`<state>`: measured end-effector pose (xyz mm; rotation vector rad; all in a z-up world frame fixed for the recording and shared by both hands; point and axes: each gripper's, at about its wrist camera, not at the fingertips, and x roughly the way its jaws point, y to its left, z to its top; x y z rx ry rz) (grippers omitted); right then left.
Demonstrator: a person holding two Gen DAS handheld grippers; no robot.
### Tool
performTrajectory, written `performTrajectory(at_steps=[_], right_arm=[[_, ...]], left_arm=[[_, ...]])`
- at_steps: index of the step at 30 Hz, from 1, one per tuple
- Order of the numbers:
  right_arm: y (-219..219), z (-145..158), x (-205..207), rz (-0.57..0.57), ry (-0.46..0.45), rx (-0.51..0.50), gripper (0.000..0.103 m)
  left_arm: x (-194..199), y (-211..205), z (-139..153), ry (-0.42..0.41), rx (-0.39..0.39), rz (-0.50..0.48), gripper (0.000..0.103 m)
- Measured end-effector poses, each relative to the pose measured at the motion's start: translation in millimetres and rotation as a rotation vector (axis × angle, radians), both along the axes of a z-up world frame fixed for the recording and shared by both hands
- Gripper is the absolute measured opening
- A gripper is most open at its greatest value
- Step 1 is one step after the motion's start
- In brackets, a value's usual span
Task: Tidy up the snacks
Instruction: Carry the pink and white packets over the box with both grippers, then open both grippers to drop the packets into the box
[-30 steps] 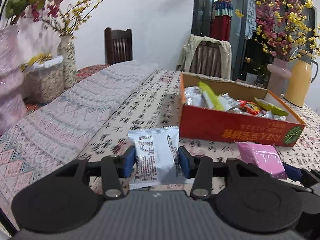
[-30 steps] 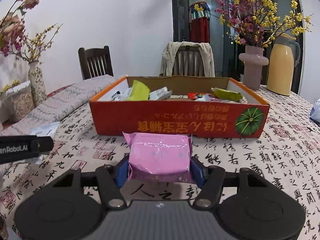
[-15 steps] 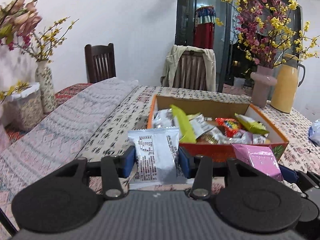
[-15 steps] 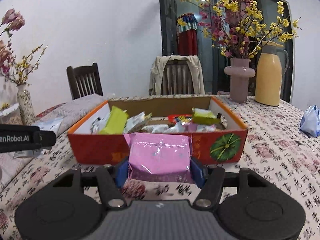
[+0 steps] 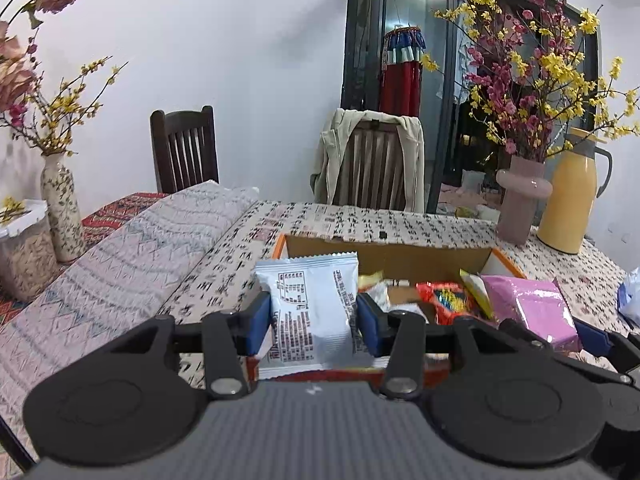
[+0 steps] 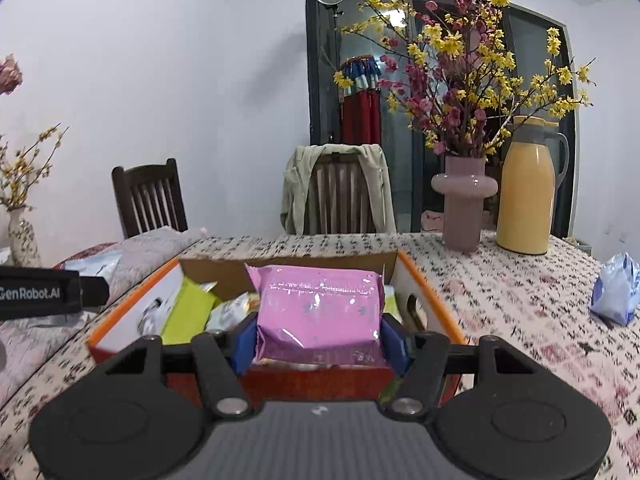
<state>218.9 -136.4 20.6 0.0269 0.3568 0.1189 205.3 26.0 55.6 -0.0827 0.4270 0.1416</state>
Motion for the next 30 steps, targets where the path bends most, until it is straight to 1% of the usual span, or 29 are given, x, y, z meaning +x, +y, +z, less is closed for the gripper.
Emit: performTrajectory(at_steps=[4,10,15,18,22,23,24,26,27,28,29,30], right_arm=[[-3,3,20,-0.007,-0.005,0.004,0.062],[-5,-3,55,-0.006,0.005,0.012,0.062],[-7,-18,73,-0.021,-0.023,0.018,0.062],[-7,-22,79,-0.014,0.007,0.005,0.063],[-7,-27,83,-0.014,0.058,-0.016,0.064],[-7,-28,85,-0.006,0.074,-0.012,0.065],[-7,-29,84,-0.002,0.083,-0.011,0.069],[-8,-29,81,-0.007,0.075,-0.009,0.075],[-9,-28,79,-0.010,0.068,-0.006,0.085],[-10,-28,77,-0.012,0.062,-0.001,0.100],[-11,-27,75,-0.019,0.055,0.006,0.103],[-12,-27,74,-0.030,0.049,0.009,0.103]], left_arm=[[20,-3,2,-0.008,0.008,0.001,0.047],[46,-4,-2,-0.040,0.009,0.008,0.047],[61,2,-24,-0.081,-0.021,0.012,0.047],[68,1,-31,-0.048,-0.013,0.005,0.047],[65,5,-33,-0.050,-0.030,0.002,0.048],[64,5,-33,-0.053,-0.034,0.005,0.055],[63,6,-34,-0.056,-0.036,0.005,0.060],[59,6,-33,-0.080,-0.031,0.024,0.086],[57,7,-32,-0.091,-0.030,0.040,0.093],[55,7,-31,-0.101,-0.033,0.057,0.103],[53,8,-31,-0.113,-0.036,0.071,0.103],[53,8,-31,-0.112,-0.039,0.073,0.103]])
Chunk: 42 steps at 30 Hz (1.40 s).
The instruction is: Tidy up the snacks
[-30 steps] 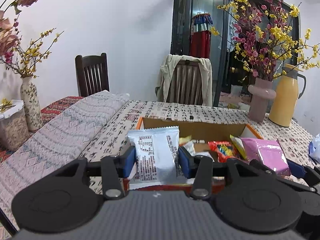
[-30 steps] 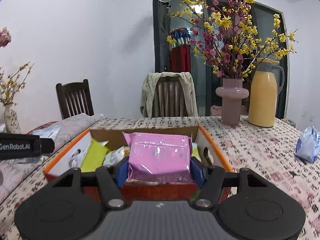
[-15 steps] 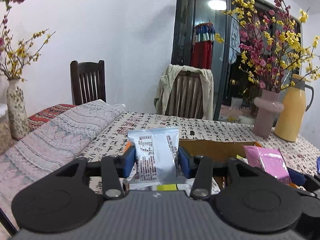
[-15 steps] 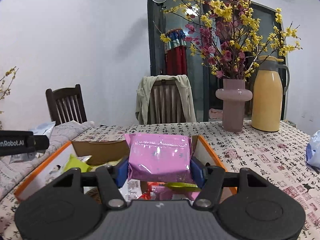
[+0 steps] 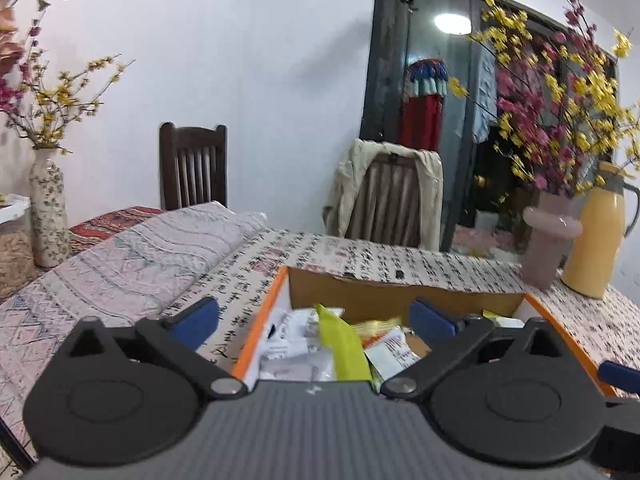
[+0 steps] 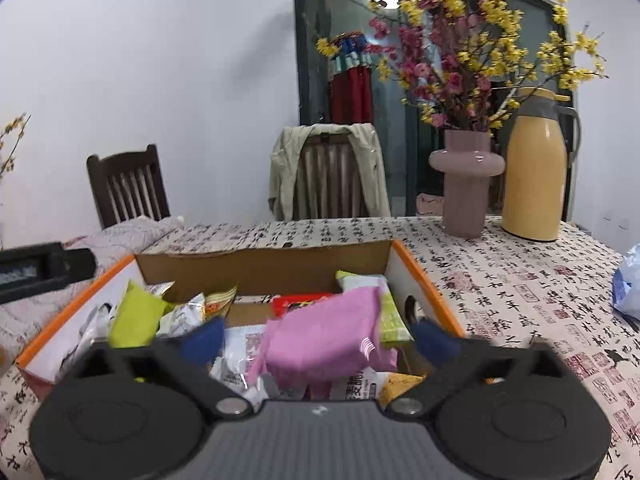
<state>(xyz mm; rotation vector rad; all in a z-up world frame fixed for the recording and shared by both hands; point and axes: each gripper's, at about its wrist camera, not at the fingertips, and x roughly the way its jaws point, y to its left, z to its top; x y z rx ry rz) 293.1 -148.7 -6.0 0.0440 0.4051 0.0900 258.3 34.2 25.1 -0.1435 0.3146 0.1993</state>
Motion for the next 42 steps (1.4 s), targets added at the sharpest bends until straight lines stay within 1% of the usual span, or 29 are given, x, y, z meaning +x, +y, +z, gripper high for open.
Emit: performTrajectory(at_steps=[4,9,11,14,18,23,25,27,33,37,42], right_arm=[[-4,-1,3,-0.011,0.026,0.014,0.103],[-4,0,2,-0.002,0.020,0.015,0.103],[-3,1,0,0.006,0.013,0.011,0.103],[-1,5,-7,0.016,-0.005,-0.004,0.103],[-2,19,-32,0.036,-0.057,-0.023,0.103],[-8,27,-70,0.047,-0.076,-0.021,0.103],[-11,28,-88,0.057,-0.073,-0.019,0.103],[-13,27,-104,0.063,-0.072,-0.022,0.103],[-21,20,-149,0.089,-0.042,-0.014,0.103],[-24,12,-174,0.103,-0.014,-0.016,0.103],[-28,-1,-194,0.110,0.035,-0.018,0.103]], left_arm=[[3,2,-1,0.017,-0.009,0.007,0.103],[-1,3,2,0.003,-0.009,0.018,0.103],[-8,3,7,-0.011,-0.011,0.026,0.103],[-24,2,21,-0.044,-0.008,0.009,0.103],[-50,2,35,-0.079,-0.009,-0.017,0.103],[-83,6,37,-0.082,-0.017,-0.047,0.103],[-96,7,35,-0.072,-0.010,-0.058,0.103],[-109,7,32,-0.042,0.001,-0.084,0.103],[-147,13,18,0.016,-0.002,-0.119,0.103],[-169,16,6,0.057,0.001,-0.131,0.103],[-188,19,-9,0.108,-0.004,-0.141,0.103]])
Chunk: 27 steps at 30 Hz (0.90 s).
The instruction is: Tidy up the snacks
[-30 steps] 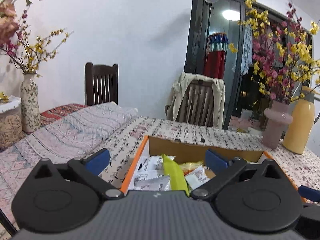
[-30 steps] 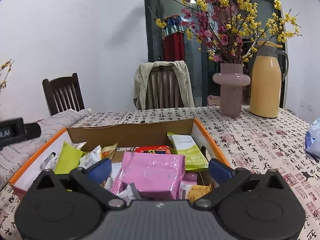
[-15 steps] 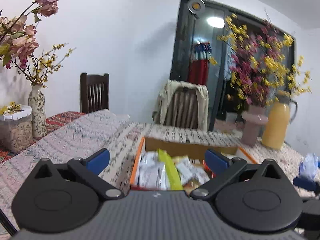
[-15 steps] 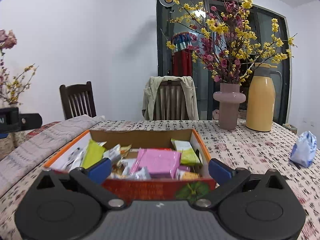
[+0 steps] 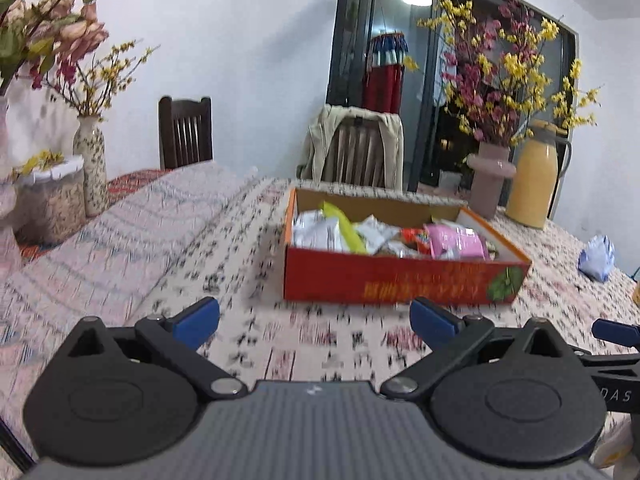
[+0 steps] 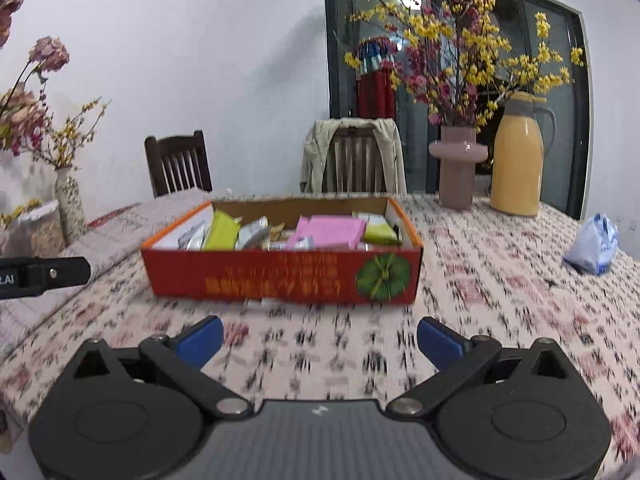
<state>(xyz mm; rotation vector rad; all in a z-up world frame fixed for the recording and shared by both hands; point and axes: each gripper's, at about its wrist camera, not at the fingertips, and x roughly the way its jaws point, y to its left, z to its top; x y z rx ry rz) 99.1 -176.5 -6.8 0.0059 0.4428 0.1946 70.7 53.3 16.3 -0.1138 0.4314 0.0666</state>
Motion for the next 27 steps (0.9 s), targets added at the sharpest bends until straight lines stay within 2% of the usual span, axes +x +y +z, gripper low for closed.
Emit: performTrajectory(at_steps=[10,27], right_arm=[[-6,-18,-25,0.002,0.067,0.006,0.103],[-6,-20,-26,0.003,0.081,0.010,0.103]], left_arm=[[-20,2,-24,0.064,0.003,-0.008,0.103],[-22,0,-28,0.071,0.003,-0.027,0.103]])
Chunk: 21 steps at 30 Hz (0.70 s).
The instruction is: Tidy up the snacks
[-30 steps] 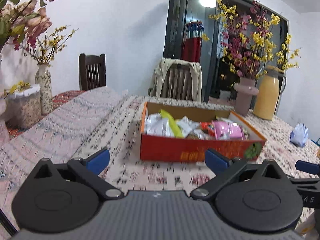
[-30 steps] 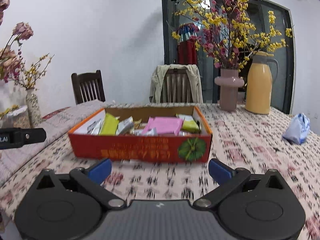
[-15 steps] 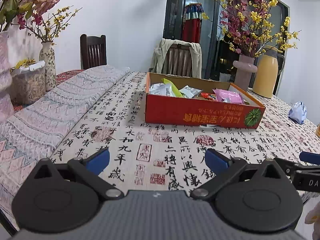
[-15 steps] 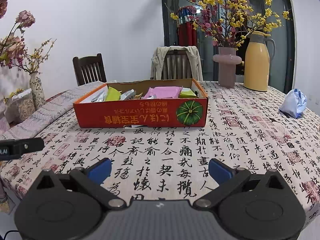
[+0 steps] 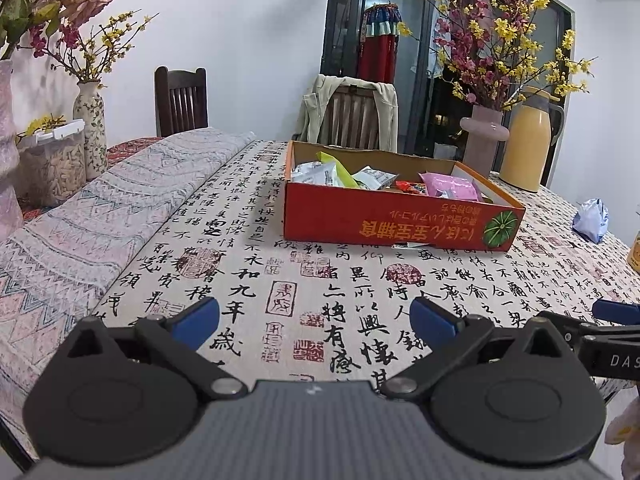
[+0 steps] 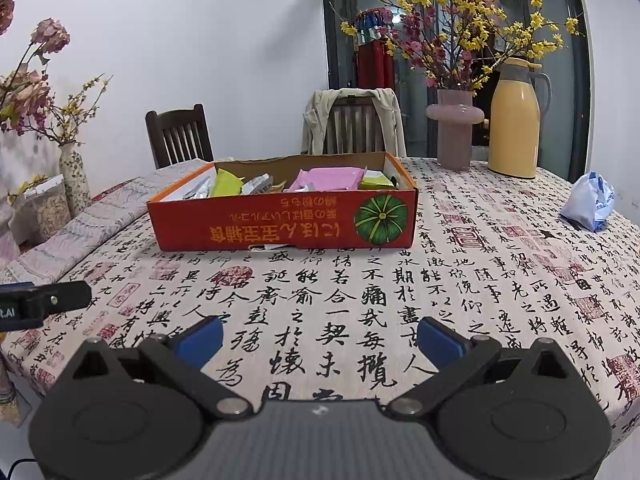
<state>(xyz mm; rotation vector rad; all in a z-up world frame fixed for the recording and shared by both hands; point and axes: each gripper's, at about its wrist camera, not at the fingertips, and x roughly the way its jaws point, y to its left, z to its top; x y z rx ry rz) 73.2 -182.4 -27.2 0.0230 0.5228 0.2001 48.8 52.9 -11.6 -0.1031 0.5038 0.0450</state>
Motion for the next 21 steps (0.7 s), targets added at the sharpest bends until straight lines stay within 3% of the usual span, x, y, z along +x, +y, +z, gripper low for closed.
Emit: performTrajectory(at_steps=[21], right_arm=[[-0.4,-0.2,0.9,0.000,0.003,0.001,0.103]], left_arm=[[-0.8,0.0,-1.0,-0.006,0.000,0.007,0.103]])
